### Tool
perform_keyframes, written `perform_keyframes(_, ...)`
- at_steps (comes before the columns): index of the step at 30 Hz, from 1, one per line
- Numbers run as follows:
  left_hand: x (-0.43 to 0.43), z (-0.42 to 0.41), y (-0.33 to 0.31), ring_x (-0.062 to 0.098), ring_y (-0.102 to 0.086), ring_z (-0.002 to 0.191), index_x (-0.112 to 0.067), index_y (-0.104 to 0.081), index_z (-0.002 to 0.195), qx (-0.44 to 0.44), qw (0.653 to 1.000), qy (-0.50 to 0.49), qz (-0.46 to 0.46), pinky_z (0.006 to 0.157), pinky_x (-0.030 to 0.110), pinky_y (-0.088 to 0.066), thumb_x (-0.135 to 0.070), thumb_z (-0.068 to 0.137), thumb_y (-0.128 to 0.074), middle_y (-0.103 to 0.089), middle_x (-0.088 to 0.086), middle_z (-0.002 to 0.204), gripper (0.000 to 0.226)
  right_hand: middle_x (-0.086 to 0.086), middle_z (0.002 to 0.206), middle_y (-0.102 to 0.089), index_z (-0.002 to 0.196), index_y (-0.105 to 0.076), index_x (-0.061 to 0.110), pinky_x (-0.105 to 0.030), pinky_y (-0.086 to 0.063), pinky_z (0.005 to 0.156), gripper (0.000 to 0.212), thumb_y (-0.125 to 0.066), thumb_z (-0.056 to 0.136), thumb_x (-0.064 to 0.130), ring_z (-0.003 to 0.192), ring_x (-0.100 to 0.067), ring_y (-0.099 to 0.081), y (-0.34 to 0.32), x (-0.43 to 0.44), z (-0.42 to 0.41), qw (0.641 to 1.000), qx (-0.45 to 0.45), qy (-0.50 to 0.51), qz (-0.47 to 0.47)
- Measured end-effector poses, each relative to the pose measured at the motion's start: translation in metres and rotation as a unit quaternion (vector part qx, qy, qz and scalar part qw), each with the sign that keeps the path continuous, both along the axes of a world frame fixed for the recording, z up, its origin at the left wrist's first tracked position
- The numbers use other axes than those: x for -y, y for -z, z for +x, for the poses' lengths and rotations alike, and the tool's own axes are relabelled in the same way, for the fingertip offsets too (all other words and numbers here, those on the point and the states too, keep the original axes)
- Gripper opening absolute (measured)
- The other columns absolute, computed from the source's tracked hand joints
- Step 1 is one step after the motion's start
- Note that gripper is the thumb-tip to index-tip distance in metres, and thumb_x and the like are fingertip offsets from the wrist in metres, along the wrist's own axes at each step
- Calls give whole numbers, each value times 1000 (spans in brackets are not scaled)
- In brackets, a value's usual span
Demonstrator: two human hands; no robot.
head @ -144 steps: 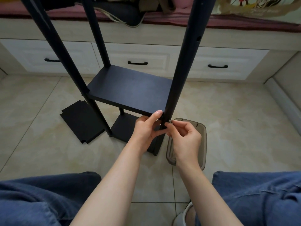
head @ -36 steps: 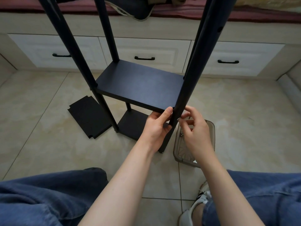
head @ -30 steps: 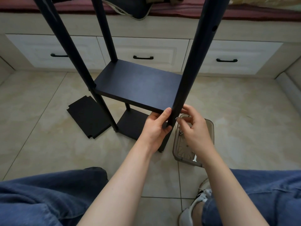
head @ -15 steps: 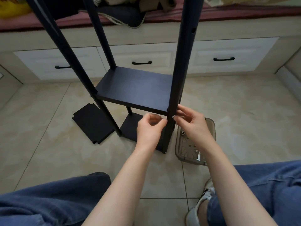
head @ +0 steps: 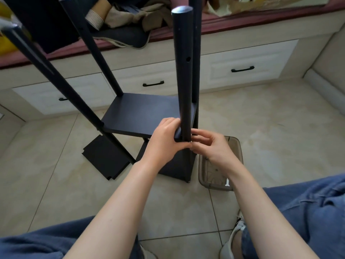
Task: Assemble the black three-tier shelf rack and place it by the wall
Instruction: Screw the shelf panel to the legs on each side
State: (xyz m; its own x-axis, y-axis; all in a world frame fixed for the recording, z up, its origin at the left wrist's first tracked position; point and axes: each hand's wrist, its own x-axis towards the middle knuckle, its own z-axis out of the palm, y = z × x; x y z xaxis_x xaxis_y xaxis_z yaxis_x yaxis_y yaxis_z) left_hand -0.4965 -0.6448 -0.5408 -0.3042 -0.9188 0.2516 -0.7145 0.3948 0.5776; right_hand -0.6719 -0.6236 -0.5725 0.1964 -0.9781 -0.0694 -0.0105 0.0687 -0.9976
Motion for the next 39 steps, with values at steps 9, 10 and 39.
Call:
perform_keyframes(9, -5, -2, 6, 1, -47, 100, -34, -53, 104, -13, 999, 10, -31, 87, 15, -40, -19, 77, -87, -53, -21, 99, 46, 4, 97, -77, 125, -57, 23, -38, -52, 90, 31, -42, 104, 40, 99, -12, -70, 10, 25, 11, 987, 16, 65, 144)
perform_keyframes(10, -6, -2, 6, 1, -48, 101, -34, -54, 105, -16, 999, 9, -32, 88, 16, -41, -19, 77, -87, -55, -19, 101, 45, 0, 98, -77, 119, -63, 23, -34, -53, 84, 37, -39, 103, 47, 99, -16, -70, 7, 27, 14, 988, 15, 50, 149)
perform_keyframes(39, -12, 8, 9, 16, -35, 149, -23, -67, 133, 86, 995, -30, -36, 125, 47, -21, -37, 91, -71, -56, -5, 147, 44, 3, 97, -77, 112, -68, 18, -27, -57, 81, 24, -51, 102, 33, 90, -9, -74, 22, 24, 1, 983, 55, 85, 155)
